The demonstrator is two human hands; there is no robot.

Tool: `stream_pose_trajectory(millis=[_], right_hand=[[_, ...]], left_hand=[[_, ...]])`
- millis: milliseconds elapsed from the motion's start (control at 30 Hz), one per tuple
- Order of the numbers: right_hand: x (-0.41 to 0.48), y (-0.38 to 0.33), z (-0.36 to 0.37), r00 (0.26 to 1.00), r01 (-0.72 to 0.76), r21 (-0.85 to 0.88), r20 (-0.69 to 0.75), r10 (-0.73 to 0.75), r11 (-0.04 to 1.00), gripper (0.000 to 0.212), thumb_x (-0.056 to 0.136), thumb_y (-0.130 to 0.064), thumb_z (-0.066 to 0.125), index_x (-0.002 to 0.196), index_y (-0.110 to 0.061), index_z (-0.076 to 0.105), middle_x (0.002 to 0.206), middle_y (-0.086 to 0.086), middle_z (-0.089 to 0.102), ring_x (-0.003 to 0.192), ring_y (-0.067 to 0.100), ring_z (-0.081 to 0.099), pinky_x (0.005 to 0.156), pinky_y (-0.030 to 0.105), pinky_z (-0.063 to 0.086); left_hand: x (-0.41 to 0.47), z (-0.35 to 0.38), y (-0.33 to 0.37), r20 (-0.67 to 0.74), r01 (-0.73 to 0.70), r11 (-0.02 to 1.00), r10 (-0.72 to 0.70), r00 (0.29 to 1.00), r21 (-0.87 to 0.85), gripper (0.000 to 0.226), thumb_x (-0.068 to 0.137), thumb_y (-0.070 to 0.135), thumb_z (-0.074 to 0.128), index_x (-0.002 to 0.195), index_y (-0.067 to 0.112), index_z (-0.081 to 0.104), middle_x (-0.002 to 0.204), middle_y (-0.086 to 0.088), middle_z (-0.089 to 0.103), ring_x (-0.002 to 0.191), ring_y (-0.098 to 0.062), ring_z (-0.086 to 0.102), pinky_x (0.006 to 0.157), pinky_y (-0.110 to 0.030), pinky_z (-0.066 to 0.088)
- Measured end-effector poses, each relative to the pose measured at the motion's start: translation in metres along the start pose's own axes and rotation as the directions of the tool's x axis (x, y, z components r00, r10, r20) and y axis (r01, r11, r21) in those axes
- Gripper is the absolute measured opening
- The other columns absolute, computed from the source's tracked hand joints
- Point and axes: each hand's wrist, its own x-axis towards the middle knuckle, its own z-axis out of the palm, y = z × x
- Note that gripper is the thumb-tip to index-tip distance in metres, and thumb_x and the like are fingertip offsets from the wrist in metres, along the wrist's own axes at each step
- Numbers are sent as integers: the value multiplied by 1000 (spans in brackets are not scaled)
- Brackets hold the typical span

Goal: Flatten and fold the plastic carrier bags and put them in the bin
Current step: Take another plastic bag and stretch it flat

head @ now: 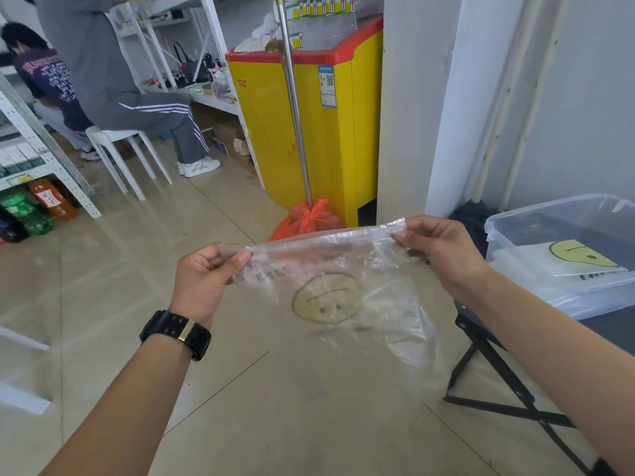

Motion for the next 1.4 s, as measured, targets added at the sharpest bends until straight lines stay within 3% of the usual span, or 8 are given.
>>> stream_pose_trajectory(millis=[167,267,433,633,800,1033,1200,1400], right_hand=[[-1,-1,9,998,47,11,-35,-47,999,5,88,-3,70,91,1,68,80,11,70,62,7,62,64,19,50],[-6,-3,19,994,111,-59,14,-111,992,17,89,-6,71,92,10,65,88,30,67,71,17,63,72,28,52],[-20,3,53,969,220,-270,170,-179,937,12,88,-7,72,84,4,68,83,23,69,71,18,60,73,38,53],[-26,11,74,938,284,-318,289,-193,904,9,85,-14,77,87,-6,73,80,5,72,70,9,62,67,30,50],[-14,10,49,967,72,-531,245,72,845,35,83,-37,77,109,-16,68,106,-6,68,97,9,62,74,9,43],[-5,25,13,827,-378,-499,197,526,780,35,85,-47,71,110,-22,70,114,2,72,106,23,67,92,40,55],[-14,18,16,690,-505,-368,371,622,781,52,78,-45,78,119,-16,67,119,8,71,108,33,68,85,42,58],[-12,18,12,616,-572,-356,409,673,739,67,69,-16,87,128,-12,57,96,7,73,74,16,58,59,29,37]], left_hand=[[-2,1,0,32,-14,995,11,999,103,10,81,5,74,88,12,73,81,2,76,81,-20,64,70,-26,51],[-4,2,4,39,-140,919,135,990,368,32,78,18,80,107,18,68,100,7,71,94,-10,66,83,-20,48],[-26,42,20,300,-352,831,236,924,432,44,72,50,73,112,33,65,106,17,70,99,1,65,87,-16,44],[-30,69,15,353,-332,899,224,909,285,4,81,16,76,82,20,75,82,3,75,77,-18,71,73,-43,58],[-9,38,24,137,-259,957,241,961,132,24,79,1,75,72,24,75,77,-1,77,72,-19,72,69,-31,59],[4,-6,21,-83,-227,974,227,970,16,16,77,-1,75,82,13,69,74,5,77,70,-10,73,68,-20,57],[4,-16,20,-148,-261,965,263,953,32,16,80,-1,73,82,14,68,71,10,75,67,-5,72,70,-20,58],[7,-35,16,-254,-274,962,266,930,4,16,83,3,72,83,18,68,76,10,76,73,-6,71,75,-24,59]])
